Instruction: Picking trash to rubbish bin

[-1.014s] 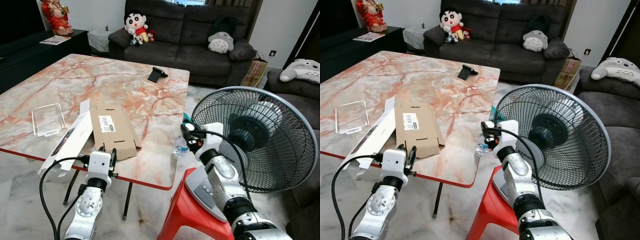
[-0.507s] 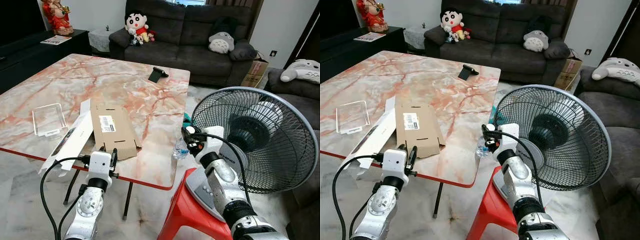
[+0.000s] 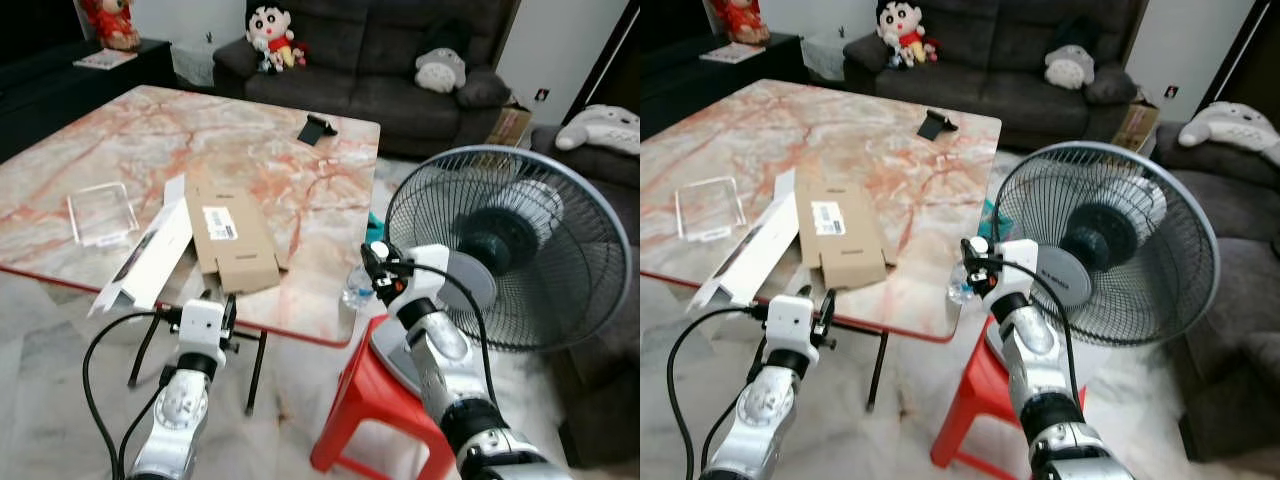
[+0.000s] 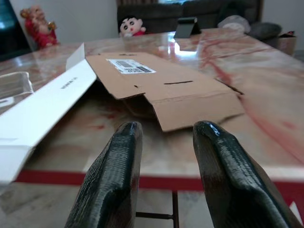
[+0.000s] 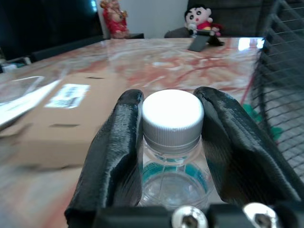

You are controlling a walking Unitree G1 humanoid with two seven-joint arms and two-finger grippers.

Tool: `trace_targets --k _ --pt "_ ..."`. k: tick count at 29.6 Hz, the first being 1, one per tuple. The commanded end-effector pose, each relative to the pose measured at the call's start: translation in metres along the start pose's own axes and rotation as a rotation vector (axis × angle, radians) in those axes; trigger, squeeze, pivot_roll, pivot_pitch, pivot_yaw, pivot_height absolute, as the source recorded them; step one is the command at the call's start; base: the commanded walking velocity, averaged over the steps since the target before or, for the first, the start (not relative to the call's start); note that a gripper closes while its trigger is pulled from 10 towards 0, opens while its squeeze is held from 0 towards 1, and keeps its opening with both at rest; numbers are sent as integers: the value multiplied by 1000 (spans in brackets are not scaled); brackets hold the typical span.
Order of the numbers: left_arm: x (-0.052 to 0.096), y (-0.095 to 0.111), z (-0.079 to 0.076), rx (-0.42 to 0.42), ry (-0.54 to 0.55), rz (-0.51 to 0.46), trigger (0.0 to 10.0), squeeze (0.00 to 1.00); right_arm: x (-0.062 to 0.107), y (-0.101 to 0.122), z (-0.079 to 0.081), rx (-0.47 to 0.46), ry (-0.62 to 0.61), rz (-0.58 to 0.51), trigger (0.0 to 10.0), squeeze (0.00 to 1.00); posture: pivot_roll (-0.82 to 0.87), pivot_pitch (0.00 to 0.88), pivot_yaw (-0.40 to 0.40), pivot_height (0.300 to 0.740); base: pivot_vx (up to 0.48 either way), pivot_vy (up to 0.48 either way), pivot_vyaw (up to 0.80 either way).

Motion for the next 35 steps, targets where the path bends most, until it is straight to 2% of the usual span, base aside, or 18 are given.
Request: trace_targets --k 1,10,17,19,23,24,26,31,35 --pt "0 0 -3 2 -17 -3 10000 0 -1 4 -4 11 -2 -13 10000 0 62 0 -78 740 -322 0 0" --pt "0 0 -4 4 -18 -5 10000 0 -1 5 -1 9 5 -19 10000 0 60 0 -79 740 -322 0 0" --pt "1 -1 -5 7 -18 -1 10000 0 3 -6 1 -4 7 32 10000 0 54 0 -83 740 -321 0 0" --pt "2 -4 -4 5 -15 7 10000 0 9 -19 0 -5 -8 92 10000 0 54 0 -84 740 -319 0 0" --pt "3 -8 -2 4 -6 24 10000 0 16 -31 -2 -15 -21 146 10000 0 54 0 -84 740 -308 0 0" --pt "5 -12 0 0 2 44 10000 0 22 -40 -5 -23 -32 188 10000 0 54 0 -84 740 0 0 0" --pt "6 -14 1 -4 5 53 10000 0 25 -43 -5 -30 -37 205 10000 0 54 0 -84 740 0 0 0" --pt "19 -35 11 -16 48 158 10000 0 54 -77 -11 -75 -82 368 10000 0 40 3 -82 740 0 0 0" --pt "25 -42 15 -12 64 192 10000 0 64 -87 -12 -92 -102 417 10000 0 39 6 -82 740 0 0 0"
Point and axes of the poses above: a point about 5 cm out from each wrist's last joint towards the gripper, its own x axis pointing back from the gripper into the wrist, its own y axis along the axis of the wrist's last joint, z = x × y, the point moved 1 cm from there along -x, pointing out of the wrist towards the gripper, and after that the axes turned 10 degrees about x, right-handed, at the moved point
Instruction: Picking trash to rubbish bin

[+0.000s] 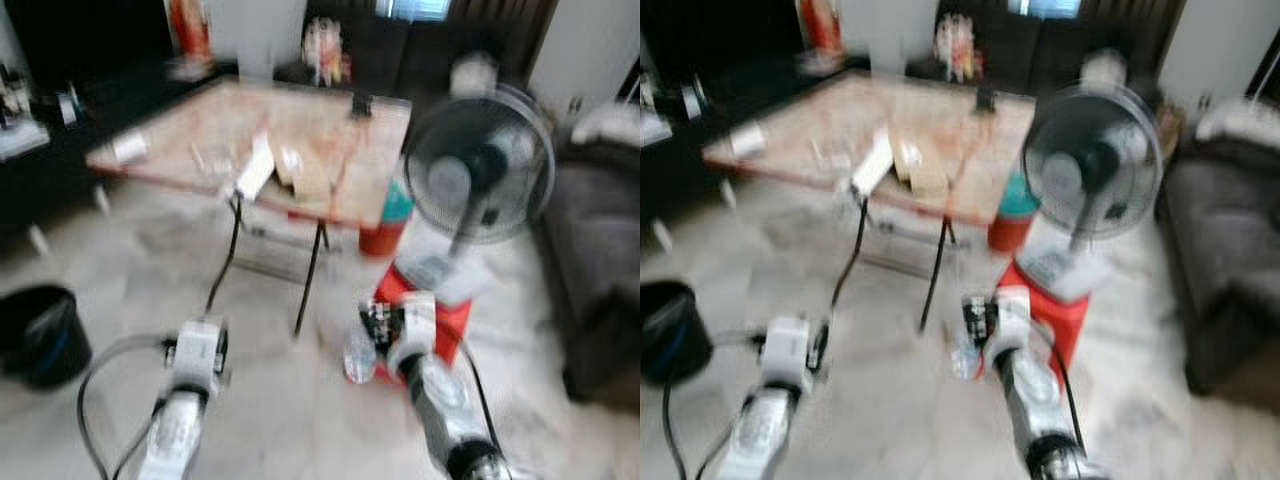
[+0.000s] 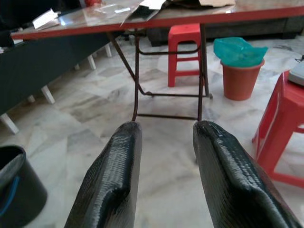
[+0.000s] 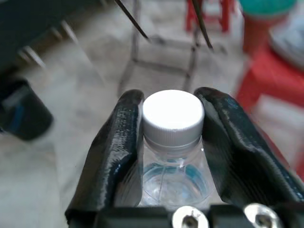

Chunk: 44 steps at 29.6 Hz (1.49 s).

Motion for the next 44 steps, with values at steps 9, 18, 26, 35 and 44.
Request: trace_targets --k 9,18,26,35,44 --pt "31 -52 29 36 133 242 10000 0 14 -34 -2 -16 -47 152 10000 0 36 0 -75 740 0 0 0" --pt "62 -83 45 82 242 390 10000 0 30 -63 -1 -21 -82 265 10000 0 36 0 -74 740 0 0 517" --pt "70 -91 47 74 251 430 10000 0 34 -70 0 -28 -91 287 10000 0 35 0 -75 740 0 0 776" --pt "75 -97 44 70 247 461 10000 0 32 -69 4 -46 -78 280 10000 0 34 0 -74 740 0 0 778" --pt "76 -97 45 66 256 462 10000 0 32 -70 6 -58 -66 276 10000 0 36 0 -77 740 0 0 781"
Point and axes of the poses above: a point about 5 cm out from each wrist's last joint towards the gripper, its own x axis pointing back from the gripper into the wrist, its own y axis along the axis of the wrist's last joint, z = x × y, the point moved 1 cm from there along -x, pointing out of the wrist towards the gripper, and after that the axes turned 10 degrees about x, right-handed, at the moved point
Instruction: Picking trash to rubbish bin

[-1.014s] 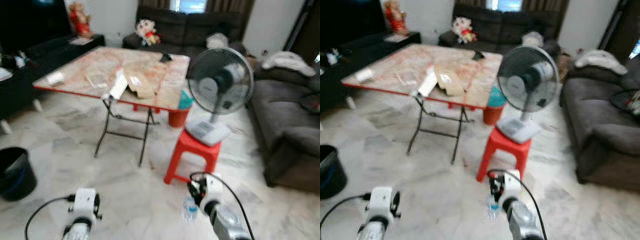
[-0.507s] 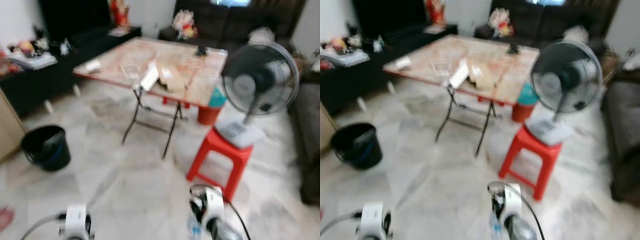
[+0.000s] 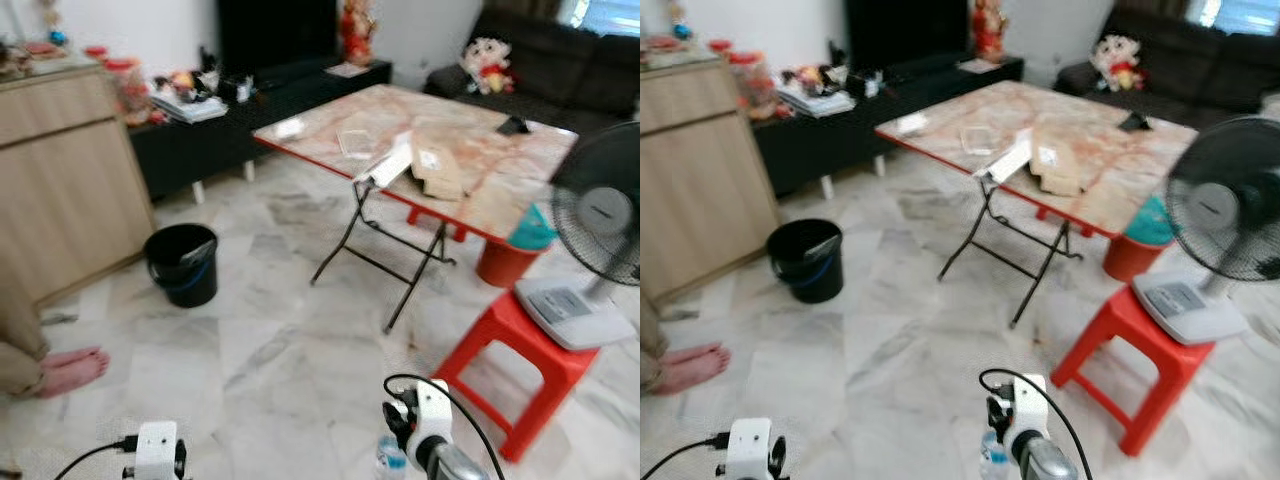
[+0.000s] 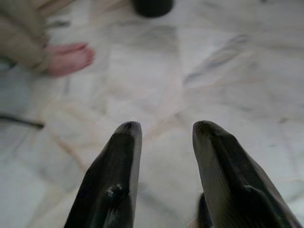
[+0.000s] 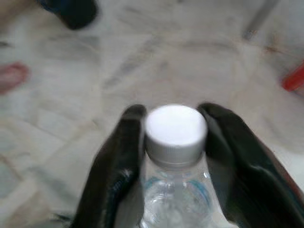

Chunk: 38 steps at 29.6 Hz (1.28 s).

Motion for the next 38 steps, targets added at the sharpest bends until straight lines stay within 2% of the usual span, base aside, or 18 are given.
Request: trace_targets --k 1,20,38 --pt "0 0 -6 12 -7 -5 10000 0 1 3 -7 3 -15 -10 10000 0 36 0 -77 740 0 0 781" --pt "-2 3 -6 18 5 -14 10000 0 -1 7 -3 2 -10 -26 10000 0 37 8 -78 740 0 0 771" --pt "-2 1 -7 19 6 5 10000 0 -1 3 -1 -5 -6 2 10000 0 36 10 -81 740 0 0 0"
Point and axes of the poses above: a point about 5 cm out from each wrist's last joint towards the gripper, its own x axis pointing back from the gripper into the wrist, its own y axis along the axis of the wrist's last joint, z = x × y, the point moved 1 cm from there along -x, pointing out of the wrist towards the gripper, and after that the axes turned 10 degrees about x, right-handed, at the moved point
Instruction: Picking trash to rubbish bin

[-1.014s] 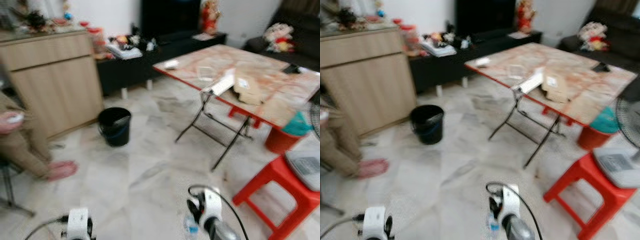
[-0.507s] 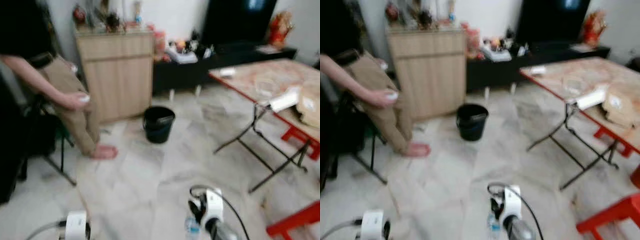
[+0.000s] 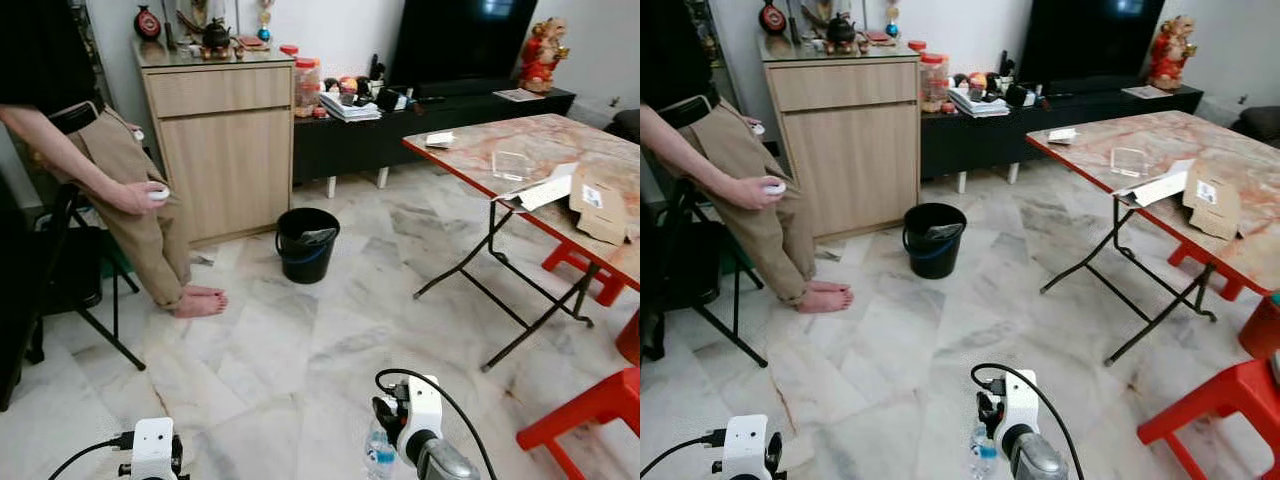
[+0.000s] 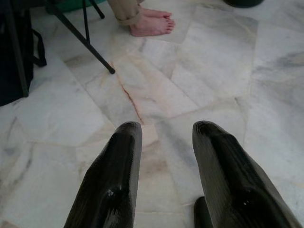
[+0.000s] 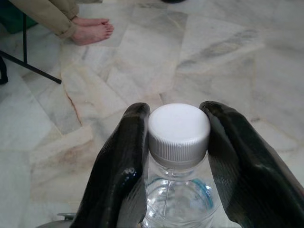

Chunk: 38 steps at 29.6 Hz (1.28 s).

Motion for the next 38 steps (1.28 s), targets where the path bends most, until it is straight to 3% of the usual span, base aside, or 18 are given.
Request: trace_targets --k 1,9,12,21,30,38 --pt "0 -2 -2 -1 1 21 10000 0 0 2 -3 -1 -14 -1 10000 0 36 10 -81 740 0 0 0" --pt "0 -5 -1 -13 1 44 10000 0 3 -5 -9 24 -40 31 10000 0 34 12 -79 740 0 0 0" --pt "-1 -4 -2 -14 -4 41 10000 0 11 -13 -26 93 -48 60 10000 0 28 13 -78 740 0 0 0" --pt "-1 -4 -3 -11 -11 42 10000 0 27 -10 -75 101 -185 63 10000 0 16 12 -79 740 0 0 0" --pt "-2 -3 -4 -11 -13 45 10000 0 30 -4 -86 143 -198 68 10000 0 10 5 -76 740 0 0 0" --pt "-2 -6 -4 -9 -17 73 10000 0 39 -27 -89 125 -225 148 10000 0 17 0 -75 740 0 0 0"
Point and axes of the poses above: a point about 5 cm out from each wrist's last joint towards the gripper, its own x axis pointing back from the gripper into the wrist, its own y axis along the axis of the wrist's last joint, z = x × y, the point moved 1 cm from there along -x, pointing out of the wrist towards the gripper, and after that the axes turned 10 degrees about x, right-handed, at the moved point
